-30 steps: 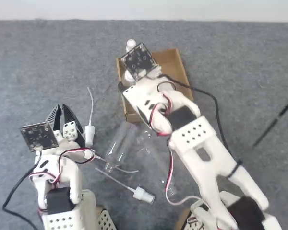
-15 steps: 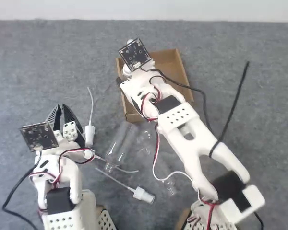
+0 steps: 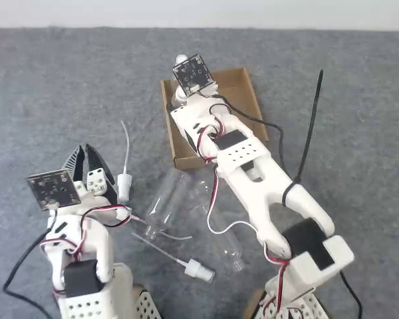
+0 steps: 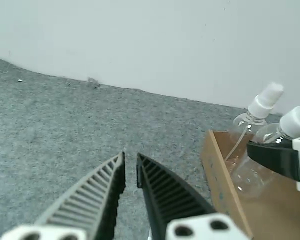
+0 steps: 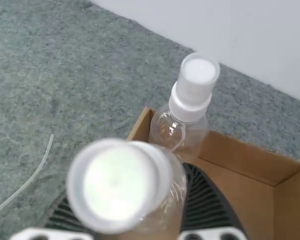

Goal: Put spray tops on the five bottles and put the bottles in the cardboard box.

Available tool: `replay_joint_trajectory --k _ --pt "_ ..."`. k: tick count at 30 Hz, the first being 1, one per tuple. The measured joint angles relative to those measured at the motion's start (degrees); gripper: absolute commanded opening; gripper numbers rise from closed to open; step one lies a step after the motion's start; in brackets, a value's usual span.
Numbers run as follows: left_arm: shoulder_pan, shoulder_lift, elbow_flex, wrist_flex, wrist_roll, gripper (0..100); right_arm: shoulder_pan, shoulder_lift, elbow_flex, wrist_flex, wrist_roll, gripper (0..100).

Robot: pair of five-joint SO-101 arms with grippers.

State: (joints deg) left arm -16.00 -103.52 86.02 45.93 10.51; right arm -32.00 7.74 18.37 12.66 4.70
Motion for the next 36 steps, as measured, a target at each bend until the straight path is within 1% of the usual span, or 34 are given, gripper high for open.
replay_joint_trajectory --k 3,5,10,16,26,32,34,36 --pt "0.0 0.0 0.0 0.0 0.0 4 0.0 3.4 -4.3 2.4 -3.0 0.6" --pt "0.0 0.0 0.0 0.0 0.0 4 0.0 5.9 -7.3 4.7 -3.6 0.6" --pt "0.0 0.0 0.0 0.0 0.0 4 0.3 9.7 -12.3 8.3 -4.0 0.6" --pt "0.0 0.0 0.0 0.0 0.0 4 1.3 12.0 -14.9 11.6 -4.0 0.6" --pt "0.0 0.0 0.0 0.0 0.0 4 1.2 16.0 -19.0 11.9 -4.2 0.9" --pt "0.0 0.0 0.0 0.0 0.0 4 1.2 16.0 -19.1 11.9 -4.2 1.1" --pt "0.0 0.0 0.0 0.0 0.0 4 1.2 16.0 -19.1 11.9 -4.2 3.0" --pt "0.0 0.0 0.0 0.0 0.0 4 1.2 16.0 -19.1 12.1 -4.2 7.6"
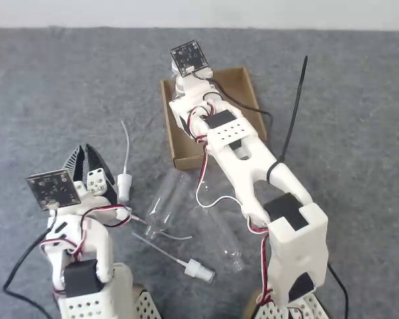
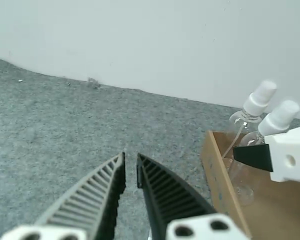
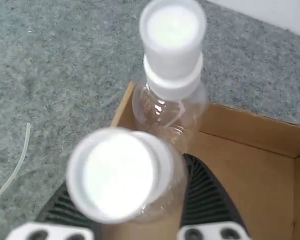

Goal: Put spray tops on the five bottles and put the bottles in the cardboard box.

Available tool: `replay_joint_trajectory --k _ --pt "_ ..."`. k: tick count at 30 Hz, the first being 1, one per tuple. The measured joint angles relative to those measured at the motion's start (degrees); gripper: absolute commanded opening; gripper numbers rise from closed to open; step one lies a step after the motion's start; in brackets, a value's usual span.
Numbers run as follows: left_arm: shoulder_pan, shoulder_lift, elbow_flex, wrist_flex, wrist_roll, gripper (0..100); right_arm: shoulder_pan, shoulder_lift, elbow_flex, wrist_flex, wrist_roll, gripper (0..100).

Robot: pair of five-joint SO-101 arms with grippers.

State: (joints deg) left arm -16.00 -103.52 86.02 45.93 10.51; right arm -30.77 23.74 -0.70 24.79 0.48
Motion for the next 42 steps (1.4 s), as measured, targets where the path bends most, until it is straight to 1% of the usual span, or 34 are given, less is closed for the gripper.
replay_joint_trajectory --k 3,9,14,16,26,34,42 --pt "0.0 0.0 0.0 0.0 0.0 4 -0.1 0.0 -0.3 0.9 0.0 12.9" --pt "0.0 0.0 0.0 0.0 0.0 4 -0.1 0.0 -0.5 1.8 -0.1 15.1" --pt "0.0 0.0 0.0 0.0 0.0 4 -0.2 0.0 -0.5 2.1 -0.1 24.6" --pt "0.0 0.0 0.0 0.0 0.0 4 -0.1 0.2 -0.4 2.5 0.0 27.0" --pt "0.0 0.0 0.0 0.0 0.0 4 -0.2 0.2 -2.5 8.5 0.0 27.1" --pt "0.0 0.0 0.0 0.0 0.0 4 -1.5 0.2 -2.6 9.8 0.0 27.1" --pt "0.0 0.0 0.0 0.0 0.0 4 -1.8 -0.4 -2.6 15.1 0.0 27.1"
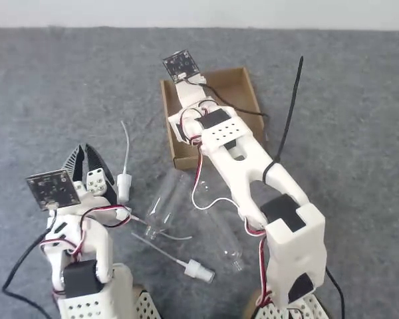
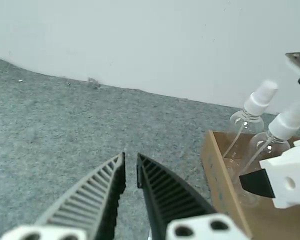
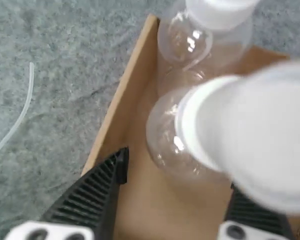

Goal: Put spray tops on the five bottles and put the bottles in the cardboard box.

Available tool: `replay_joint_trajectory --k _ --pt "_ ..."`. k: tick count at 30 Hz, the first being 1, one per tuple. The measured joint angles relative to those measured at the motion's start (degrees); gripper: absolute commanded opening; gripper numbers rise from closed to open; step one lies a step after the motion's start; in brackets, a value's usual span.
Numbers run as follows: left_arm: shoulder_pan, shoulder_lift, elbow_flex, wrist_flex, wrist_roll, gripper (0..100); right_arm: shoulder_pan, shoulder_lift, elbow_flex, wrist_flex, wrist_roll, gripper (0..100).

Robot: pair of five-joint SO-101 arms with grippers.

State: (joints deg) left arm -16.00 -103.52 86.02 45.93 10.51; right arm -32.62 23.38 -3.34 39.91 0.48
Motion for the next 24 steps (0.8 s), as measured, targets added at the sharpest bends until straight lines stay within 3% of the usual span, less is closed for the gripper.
replay_joint_trajectory --k 24 --pt "0.0 0.0 0.0 0.0 0.0 4 -0.2 -13.7 0.0 23.5 -3.2 27.0"
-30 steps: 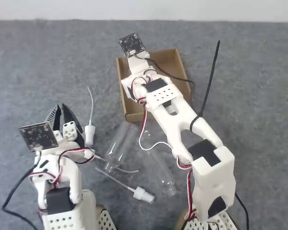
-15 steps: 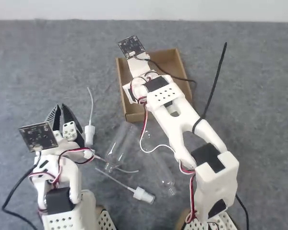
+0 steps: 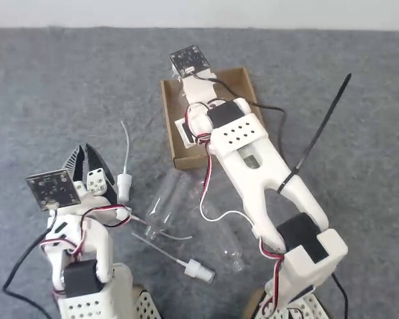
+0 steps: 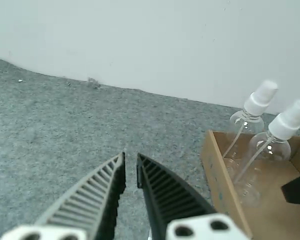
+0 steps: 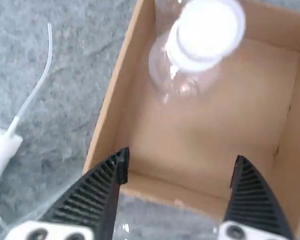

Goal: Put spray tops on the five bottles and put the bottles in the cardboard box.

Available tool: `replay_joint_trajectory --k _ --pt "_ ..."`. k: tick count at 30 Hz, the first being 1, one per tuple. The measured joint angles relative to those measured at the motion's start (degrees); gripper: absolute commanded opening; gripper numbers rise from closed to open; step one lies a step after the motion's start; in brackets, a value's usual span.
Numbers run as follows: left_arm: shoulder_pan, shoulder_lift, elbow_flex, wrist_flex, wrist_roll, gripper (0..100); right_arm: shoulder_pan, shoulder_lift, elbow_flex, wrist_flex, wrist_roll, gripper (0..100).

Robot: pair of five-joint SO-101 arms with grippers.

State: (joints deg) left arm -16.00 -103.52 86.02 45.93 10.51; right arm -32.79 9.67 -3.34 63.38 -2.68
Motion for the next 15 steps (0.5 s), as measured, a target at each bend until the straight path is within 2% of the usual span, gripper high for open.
replay_joint_trajectory --k 4,10,15 --pt "0.0 0.0 0.2 0.0 0.0 4 0.0 -1.9 0.0 4.2 0.0 25.7" --pt "0.0 0.0 0.6 0.0 0.0 4 0.0 -6.4 0.0 8.9 0.0 10.7" --pt "0.1 0.0 0.6 0.0 0.0 4 -1.3 -9.2 0.0 11.9 0.0 9.7"
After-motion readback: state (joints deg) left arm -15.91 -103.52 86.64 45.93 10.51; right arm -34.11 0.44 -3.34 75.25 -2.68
